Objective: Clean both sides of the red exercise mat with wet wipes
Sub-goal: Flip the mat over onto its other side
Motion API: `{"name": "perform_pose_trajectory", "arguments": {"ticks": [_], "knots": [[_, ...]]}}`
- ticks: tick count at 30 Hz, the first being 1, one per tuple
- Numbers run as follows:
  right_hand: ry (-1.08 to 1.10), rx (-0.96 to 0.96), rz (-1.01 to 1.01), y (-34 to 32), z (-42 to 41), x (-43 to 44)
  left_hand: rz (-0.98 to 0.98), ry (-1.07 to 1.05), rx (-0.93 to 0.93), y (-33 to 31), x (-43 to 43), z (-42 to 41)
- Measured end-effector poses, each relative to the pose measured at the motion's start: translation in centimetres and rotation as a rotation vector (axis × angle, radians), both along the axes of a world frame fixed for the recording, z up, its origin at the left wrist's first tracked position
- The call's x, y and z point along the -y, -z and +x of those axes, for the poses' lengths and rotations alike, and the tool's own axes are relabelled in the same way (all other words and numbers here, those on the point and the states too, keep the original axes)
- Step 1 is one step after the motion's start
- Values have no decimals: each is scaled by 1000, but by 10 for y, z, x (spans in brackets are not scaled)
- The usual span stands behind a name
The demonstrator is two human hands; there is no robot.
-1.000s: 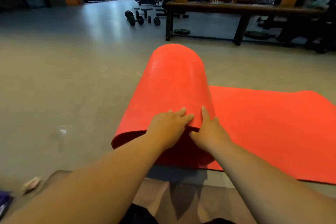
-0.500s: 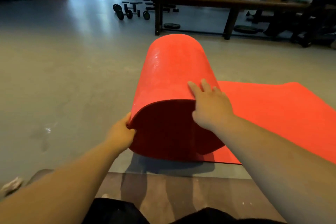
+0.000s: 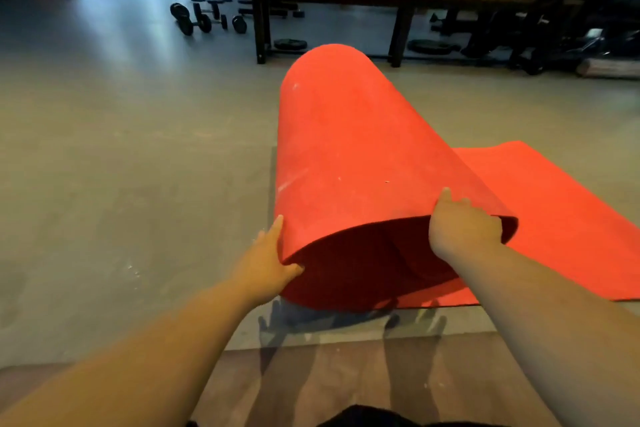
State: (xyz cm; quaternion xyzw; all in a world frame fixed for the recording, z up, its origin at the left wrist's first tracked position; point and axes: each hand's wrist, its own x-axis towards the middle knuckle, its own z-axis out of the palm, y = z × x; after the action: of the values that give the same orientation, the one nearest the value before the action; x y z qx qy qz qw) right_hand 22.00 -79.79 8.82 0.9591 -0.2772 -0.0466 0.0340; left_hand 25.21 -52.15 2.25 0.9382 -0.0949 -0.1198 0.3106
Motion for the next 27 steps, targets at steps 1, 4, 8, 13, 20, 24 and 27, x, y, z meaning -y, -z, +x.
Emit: {"name": "perform_pose_trajectory", "arguments": {"ticks": [1, 4, 8, 13, 20, 24, 27], "knots": [[-3, 45, -7, 3, -1, 6, -1, 17, 29, 4, 10, -2], [-102, 169, -73, 3, -1, 20, -22, -107, 199, 4, 44, -4], [-122, 287, -78, -18, 11, 51, 2, -4, 386, 10, 71, -8], [-64, 317, 42, -25, 25, 74, -394, -392, 205, 35, 79, -8], [-272, 354, 291, -23, 51, 12, -527, -639, 274, -32, 73, 32], [-297, 453, 494, -54, 80, -50, -472, -631, 476, -97, 24, 57], [-301, 561, 812, -83, 99, -105, -423, -501, 688, -152, -30, 68]]}}
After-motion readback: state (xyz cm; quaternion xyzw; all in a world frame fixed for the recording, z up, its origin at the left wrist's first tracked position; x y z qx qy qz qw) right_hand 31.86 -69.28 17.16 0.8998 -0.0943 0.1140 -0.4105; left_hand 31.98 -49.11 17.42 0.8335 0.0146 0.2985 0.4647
